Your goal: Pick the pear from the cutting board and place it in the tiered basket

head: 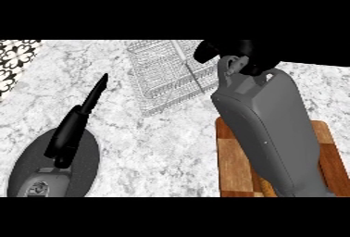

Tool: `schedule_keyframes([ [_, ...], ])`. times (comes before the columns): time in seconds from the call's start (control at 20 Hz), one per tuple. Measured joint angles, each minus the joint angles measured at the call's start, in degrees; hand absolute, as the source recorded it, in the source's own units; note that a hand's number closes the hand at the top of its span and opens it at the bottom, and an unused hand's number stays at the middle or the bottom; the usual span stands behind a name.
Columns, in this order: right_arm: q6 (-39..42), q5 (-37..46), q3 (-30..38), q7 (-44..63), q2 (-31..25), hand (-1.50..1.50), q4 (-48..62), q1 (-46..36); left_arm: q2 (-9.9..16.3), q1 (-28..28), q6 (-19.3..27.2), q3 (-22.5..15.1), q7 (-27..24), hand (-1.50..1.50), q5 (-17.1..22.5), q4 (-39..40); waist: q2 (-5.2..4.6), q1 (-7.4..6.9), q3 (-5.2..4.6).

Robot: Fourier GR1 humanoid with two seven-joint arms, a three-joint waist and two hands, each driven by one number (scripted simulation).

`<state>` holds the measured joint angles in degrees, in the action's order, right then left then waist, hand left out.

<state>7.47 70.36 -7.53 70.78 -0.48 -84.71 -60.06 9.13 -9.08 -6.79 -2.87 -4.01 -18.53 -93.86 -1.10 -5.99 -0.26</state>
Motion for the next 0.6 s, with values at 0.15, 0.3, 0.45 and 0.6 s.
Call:
schedule_keyframes([
  [0.15,-2.5,-1.6,2.7,-0.4,0.0,1.5,7.3,-3.4,-0.2,-0.4,0.1,-0.2,-0.2,0.0,-0.2,0.4,-0.24,-0.34,0.03],
  [0.3,-6.8,-2.3,5.8,-1.9,0.0,-1.5,12.4,-5.2,-0.3,-1.1,-0.2,-0.2,0.2,0.0,0.0,0.2,-0.51,-0.8,0.09],
  [0.45,-12.0,-4.5,8.4,-4.5,0.0,-1.5,17.3,-7.0,-0.6,-1.5,-0.2,-0.5,0.5,0.0,0.1,0.0,-0.78,-1.34,0.15],
  [0.6,-19.1,-6.3,10.1,-7.5,0.1,-1.5,21.7,-7.9,-0.7,-1.9,-0.5,-0.6,0.8,0.0,0.2,-0.1,-0.97,-1.61,0.17],
])
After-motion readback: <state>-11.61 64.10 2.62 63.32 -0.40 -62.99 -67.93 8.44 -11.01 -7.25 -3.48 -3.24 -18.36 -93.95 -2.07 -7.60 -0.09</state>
